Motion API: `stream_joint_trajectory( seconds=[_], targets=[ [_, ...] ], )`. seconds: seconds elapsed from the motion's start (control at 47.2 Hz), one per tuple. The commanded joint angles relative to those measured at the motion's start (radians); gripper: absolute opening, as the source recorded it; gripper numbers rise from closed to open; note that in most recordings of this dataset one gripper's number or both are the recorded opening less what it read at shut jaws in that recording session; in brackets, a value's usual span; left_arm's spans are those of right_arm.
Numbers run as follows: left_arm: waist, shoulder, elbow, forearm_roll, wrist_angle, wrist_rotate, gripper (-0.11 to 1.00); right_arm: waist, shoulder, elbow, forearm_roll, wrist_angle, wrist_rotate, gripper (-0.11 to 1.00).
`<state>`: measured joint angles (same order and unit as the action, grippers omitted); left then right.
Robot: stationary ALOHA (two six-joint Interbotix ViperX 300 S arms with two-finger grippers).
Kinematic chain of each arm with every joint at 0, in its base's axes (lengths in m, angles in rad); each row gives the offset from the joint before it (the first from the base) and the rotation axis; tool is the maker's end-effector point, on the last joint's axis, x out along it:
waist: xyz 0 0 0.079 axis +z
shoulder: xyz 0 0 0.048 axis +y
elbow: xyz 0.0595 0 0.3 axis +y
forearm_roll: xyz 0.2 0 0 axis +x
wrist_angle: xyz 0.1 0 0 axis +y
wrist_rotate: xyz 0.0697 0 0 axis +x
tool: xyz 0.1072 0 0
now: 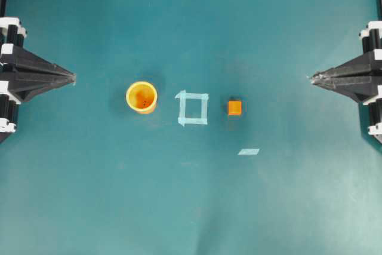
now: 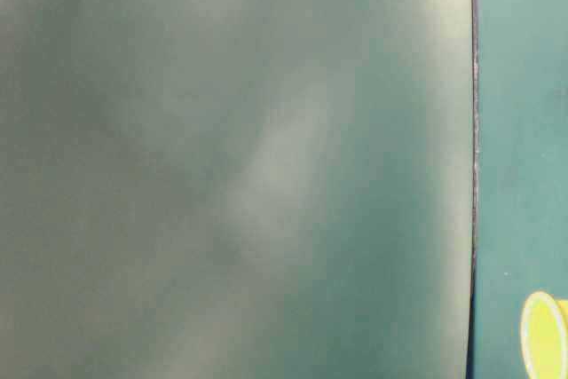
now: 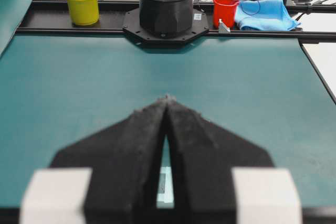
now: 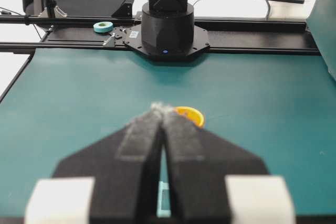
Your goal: Move the cup forward with left arm.
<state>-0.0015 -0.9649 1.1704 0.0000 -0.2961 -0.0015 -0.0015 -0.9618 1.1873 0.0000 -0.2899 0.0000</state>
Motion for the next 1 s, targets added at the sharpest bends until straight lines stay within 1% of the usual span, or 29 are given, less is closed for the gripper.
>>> stream_joint_trajectory(
  seconds=[0.0,0.064,0.106,0.254,0.424,0.551,0.721,0.869,0.912,0.975],
  targets=[
    [0.005,0.009,-0.012,0.002,0.046,0.0,0.0,-0.002,0.012,-0.041,0.002,-0.002,0.003,-0.01],
    [0.005,0.009,-0.014,0.002,0.081,-0.006,0.02,-0.002,0.023,-0.054,0.002,0.017,0.002,0.0],
    [0.005,0.011,-0.015,0.002,0.097,-0.008,0.0,-0.002,0.035,-0.069,0.0,0.041,-0.003,0.0],
    [0.005,0.011,-0.018,0.002,0.121,-0.008,0.0,-0.003,0.064,-0.094,-0.003,0.083,-0.009,0.0],
    [0.005,0.011,-0.017,0.002,0.124,-0.005,0.01,-0.002,0.083,-0.097,-0.003,0.083,-0.009,0.0],
    [0.005,0.012,-0.017,0.003,0.133,0.005,0.04,-0.003,0.086,-0.097,-0.003,0.078,-0.009,0.0],
    [0.005,0.012,-0.015,0.002,0.181,0.005,0.18,-0.003,0.086,-0.097,-0.003,0.077,-0.008,0.0],
    [0.005,0.031,-0.014,0.002,0.21,0.005,0.39,-0.003,0.086,-0.098,-0.003,0.077,-0.005,0.0],
    [0.005,0.041,-0.014,0.002,0.21,0.003,0.47,-0.003,0.086,-0.098,-0.003,0.078,-0.005,0.0],
    [0.005,0.066,-0.012,0.002,0.21,0.003,0.53,-0.003,0.084,-0.101,-0.003,0.078,-0.005,0.0]
  ],
)
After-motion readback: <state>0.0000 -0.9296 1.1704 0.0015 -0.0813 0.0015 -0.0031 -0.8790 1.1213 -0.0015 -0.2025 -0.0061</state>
